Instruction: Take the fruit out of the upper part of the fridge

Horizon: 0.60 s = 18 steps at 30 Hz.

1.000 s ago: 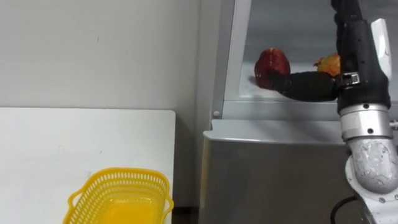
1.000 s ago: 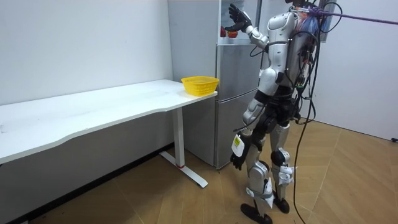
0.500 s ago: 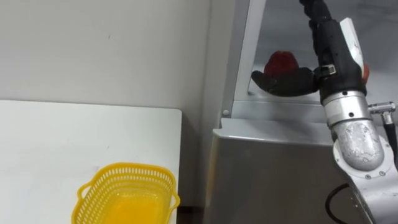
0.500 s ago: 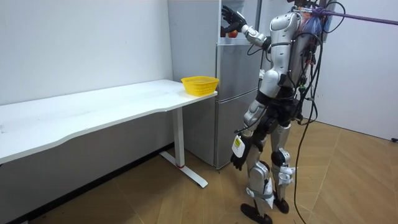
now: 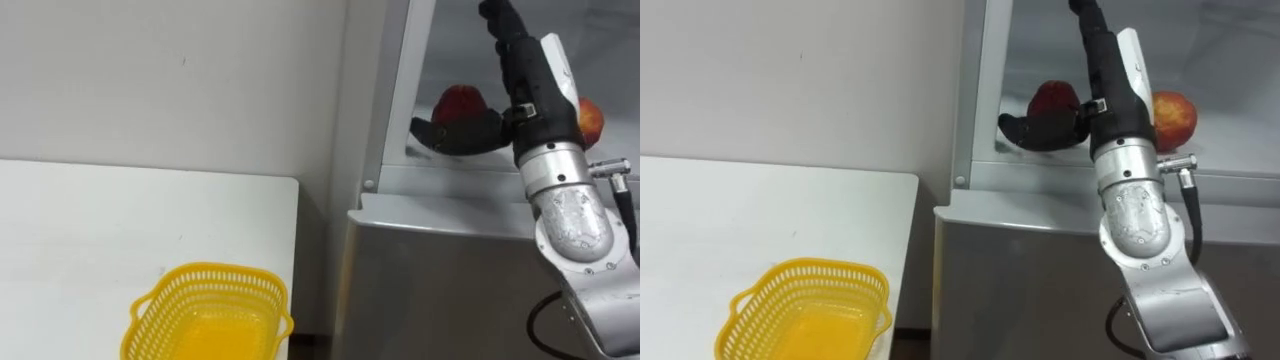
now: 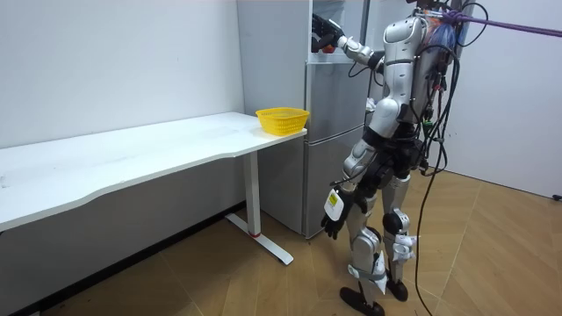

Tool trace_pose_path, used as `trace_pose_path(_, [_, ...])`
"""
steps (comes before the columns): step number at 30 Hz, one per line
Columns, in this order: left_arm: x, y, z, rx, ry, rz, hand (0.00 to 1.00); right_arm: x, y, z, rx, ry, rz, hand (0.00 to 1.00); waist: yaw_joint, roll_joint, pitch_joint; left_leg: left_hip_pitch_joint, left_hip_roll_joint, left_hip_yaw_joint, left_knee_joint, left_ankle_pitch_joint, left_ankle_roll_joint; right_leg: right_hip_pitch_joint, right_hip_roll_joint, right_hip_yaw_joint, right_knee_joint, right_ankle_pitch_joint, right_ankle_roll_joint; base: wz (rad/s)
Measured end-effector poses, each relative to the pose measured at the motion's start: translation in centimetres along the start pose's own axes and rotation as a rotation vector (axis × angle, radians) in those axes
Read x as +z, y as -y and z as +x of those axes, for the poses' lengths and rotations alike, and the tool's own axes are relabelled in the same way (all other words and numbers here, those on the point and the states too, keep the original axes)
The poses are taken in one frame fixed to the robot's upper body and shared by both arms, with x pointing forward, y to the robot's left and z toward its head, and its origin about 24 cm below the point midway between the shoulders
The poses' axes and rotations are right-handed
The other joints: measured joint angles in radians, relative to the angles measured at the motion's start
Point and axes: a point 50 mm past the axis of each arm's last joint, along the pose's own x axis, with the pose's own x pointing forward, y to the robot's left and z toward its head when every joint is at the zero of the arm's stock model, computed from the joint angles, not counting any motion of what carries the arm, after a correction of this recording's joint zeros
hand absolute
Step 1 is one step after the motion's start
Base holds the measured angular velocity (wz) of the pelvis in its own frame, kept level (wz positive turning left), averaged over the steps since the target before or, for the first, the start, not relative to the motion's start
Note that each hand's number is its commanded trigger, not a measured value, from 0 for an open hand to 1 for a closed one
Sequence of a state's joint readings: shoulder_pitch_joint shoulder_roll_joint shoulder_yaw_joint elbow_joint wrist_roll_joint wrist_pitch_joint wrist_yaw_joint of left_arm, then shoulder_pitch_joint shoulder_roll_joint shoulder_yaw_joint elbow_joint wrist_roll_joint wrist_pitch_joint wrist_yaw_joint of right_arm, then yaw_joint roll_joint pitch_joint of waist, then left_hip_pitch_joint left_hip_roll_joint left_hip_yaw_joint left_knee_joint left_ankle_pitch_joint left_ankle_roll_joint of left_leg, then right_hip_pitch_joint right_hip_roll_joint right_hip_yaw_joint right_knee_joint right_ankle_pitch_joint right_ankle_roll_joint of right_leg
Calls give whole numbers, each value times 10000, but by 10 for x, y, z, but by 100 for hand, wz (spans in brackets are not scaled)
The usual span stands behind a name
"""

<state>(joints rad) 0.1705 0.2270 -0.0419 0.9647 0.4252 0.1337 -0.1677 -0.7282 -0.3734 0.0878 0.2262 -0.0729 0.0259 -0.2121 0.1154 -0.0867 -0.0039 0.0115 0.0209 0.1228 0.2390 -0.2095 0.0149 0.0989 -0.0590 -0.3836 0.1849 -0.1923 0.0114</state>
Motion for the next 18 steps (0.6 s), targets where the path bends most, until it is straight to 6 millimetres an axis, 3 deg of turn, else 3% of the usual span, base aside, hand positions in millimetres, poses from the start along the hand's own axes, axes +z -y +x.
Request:
trace_pose_path(8, [-2, -5, -1, 179, -153, -356, 0, -20, 7, 1, 227, -950, -199, 0, 9, -80, -50, -92, -12, -7, -54, 21, 31, -16, -33, -48, 29, 12, -19, 0])
trace_pose_path(18, [-5, -4, -1, -59, -352, -385, 0, -23, 13, 14, 374, -1363, 192, 0, -15, -99, 0, -165, -19, -116, 13, 21, 32, -20, -24, -77, 19, 24, -36, 1])
